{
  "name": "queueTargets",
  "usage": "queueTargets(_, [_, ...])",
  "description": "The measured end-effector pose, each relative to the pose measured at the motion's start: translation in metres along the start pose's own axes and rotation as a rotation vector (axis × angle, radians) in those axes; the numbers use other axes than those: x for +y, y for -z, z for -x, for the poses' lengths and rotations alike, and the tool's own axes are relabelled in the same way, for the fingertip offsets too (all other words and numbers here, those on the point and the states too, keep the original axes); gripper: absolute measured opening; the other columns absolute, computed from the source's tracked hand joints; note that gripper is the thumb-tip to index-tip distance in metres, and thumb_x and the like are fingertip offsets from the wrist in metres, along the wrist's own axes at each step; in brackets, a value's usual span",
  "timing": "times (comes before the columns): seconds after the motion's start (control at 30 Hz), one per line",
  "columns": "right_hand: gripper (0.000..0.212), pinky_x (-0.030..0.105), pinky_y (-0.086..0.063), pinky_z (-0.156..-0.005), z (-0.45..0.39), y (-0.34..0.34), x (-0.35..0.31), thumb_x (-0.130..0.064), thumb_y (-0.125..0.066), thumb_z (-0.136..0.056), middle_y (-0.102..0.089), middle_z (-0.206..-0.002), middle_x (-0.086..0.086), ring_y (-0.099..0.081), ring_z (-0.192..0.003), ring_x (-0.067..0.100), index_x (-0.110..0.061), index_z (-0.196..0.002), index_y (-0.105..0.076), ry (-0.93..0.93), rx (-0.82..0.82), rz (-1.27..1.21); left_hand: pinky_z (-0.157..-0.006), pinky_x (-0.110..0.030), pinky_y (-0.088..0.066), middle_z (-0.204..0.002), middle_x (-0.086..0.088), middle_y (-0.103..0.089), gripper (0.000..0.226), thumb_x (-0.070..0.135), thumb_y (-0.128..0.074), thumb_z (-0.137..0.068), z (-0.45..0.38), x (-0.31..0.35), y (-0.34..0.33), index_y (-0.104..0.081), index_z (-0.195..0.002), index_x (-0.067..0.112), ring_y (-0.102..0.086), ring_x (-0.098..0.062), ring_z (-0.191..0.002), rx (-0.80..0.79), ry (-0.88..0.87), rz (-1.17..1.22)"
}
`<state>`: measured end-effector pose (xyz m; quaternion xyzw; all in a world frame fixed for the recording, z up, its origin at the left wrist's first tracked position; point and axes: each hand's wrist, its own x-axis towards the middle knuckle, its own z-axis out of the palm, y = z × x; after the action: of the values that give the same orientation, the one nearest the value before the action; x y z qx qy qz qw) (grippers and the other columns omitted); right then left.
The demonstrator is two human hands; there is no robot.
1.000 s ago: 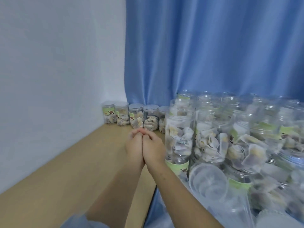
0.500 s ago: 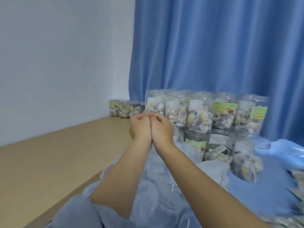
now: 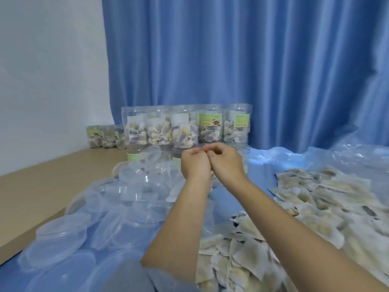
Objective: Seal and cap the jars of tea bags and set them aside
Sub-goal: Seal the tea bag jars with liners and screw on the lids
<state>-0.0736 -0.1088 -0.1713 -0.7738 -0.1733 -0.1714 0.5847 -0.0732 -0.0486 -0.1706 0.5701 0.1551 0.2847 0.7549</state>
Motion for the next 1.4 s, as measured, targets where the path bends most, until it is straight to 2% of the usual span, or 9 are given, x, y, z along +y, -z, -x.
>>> queueTargets(0.13, [0.027,0.006,-0.041,-0.062,-0.005,0.034,0.033,-0.007,-0.052,-0.084,-0.064,-0.079,-0.015,-0.058,-0.077,0.003,-0.027,-0.087,-0.07,-0.003,-0.007,0.128,-0.058,-0.03,-0.045,-0.082,-0.016,-0.062,0.028,-0.004,-0.04,-0.079,0.005,-0.033,-0.033,-0.065,-0.079,0.008,-0.054,-0.025,-0.069,-0.065,0.063,0.017])
queueTargets(0.23, [0.023,0.006,-0.04,-0.057,-0.008,0.056,0.056,-0.011,-0.056,-0.084,-0.062,-0.076,-0.013,-0.057,-0.065,-0.001,-0.032,-0.084,-0.065,0.009,-0.043,0.246,-0.068,-0.037,-0.047,-0.087,-0.019,-0.063,0.03,-0.005,-0.039,-0.079,0.002,-0.055,-0.051,-0.065,-0.093,0.002,-0.055,-0.027,-0.076,-0.129,0.124,0.027])
queueTargets(0.37, [0.025,0.03,-0.047,-0.082,-0.018,0.079,0.081,-0.02,-0.053,-0.086,-0.06,-0.106,0.002,-0.057,-0.101,0.019,-0.025,-0.11,-0.061,0.005,-0.14,0.883,-0.063,-0.03,-0.037,-0.084,-0.009,-0.061,0.022,-0.002,-0.045,-0.086,-0.006,-0.078,-0.065,-0.057,-0.079,0.015,-0.049,-0.022,-0.071,-0.149,0.132,0.032])
queueTargets(0.57, [0.035,0.029,-0.043,-0.085,-0.024,0.085,0.102,-0.021,-0.048,-0.092,-0.05,-0.13,0.007,-0.049,-0.119,0.027,-0.017,-0.127,-0.053,-0.307,-0.345,1.545,-0.065,-0.029,-0.039,-0.08,-0.004,-0.061,0.025,-0.007,-0.045,-0.085,-0.009,-0.09,-0.066,-0.056,-0.077,0.015,-0.05,-0.015,-0.063,-0.171,0.097,0.039])
queueTargets(0.77, [0.031,0.027,-0.039,-0.071,-0.035,0.077,0.105,-0.002,-0.056,-0.086,-0.062,-0.114,0.007,-0.06,-0.105,0.026,-0.015,-0.113,-0.061,-0.141,-0.186,1.312,-0.055,-0.021,-0.037,-0.072,0.001,-0.061,0.025,-0.007,-0.045,-0.085,-0.009,-0.085,-0.054,-0.058,-0.077,0.013,-0.049,-0.01,-0.058,-0.179,0.073,0.038])
queueTargets(0.97, [0.016,0.031,-0.058,-0.072,-0.061,0.061,0.093,-0.007,-0.078,-0.072,-0.068,-0.084,0.013,-0.069,-0.07,0.029,-0.015,-0.083,-0.069,-0.154,0.002,0.174,-0.056,-0.023,-0.039,-0.068,0.003,-0.061,0.025,-0.006,-0.047,-0.084,-0.012,-0.059,-0.044,-0.059,-0.078,0.015,-0.05,-0.009,-0.055,-0.149,-0.028,0.029])
queueTargets(1.07, [0.015,0.017,-0.055,-0.067,-0.082,0.055,0.095,-0.011,-0.075,-0.076,-0.069,-0.083,0.01,-0.071,-0.069,0.025,-0.02,-0.081,-0.064,-0.086,0.241,-0.075,-0.057,-0.023,-0.042,-0.065,0.008,-0.062,0.026,-0.003,-0.051,-0.082,-0.018,-0.05,-0.035,-0.06,-0.074,0.019,-0.052,-0.006,-0.054,-0.095,-0.072,0.017])
queueTargets(1.23, [0.01,0.011,-0.042,-0.072,-0.125,0.045,0.102,-0.017,-0.066,-0.085,-0.066,-0.083,-0.006,-0.063,-0.081,0.012,-0.021,-0.091,-0.059,0.09,0.535,0.019,-0.056,-0.022,-0.041,-0.069,0.008,-0.065,0.027,-0.002,-0.051,-0.082,-0.024,-0.045,-0.026,-0.06,-0.073,0.021,-0.053,-0.002,-0.05,-0.034,-0.107,0.024])
queueTargets(1.4, [0.032,0.038,-0.033,-0.102,-0.147,0.035,0.128,-0.049,-0.061,-0.085,-0.049,-0.127,0.007,-0.031,-0.131,0.025,-0.028,-0.109,-0.065,-0.141,-0.097,0.714,-0.057,-0.022,-0.041,-0.064,0.009,-0.062,0.026,-0.001,-0.054,-0.081,-0.031,-0.048,-0.019,-0.062,-0.071,0.022,-0.054,-0.005,-0.055,0.013,-0.085,0.02])
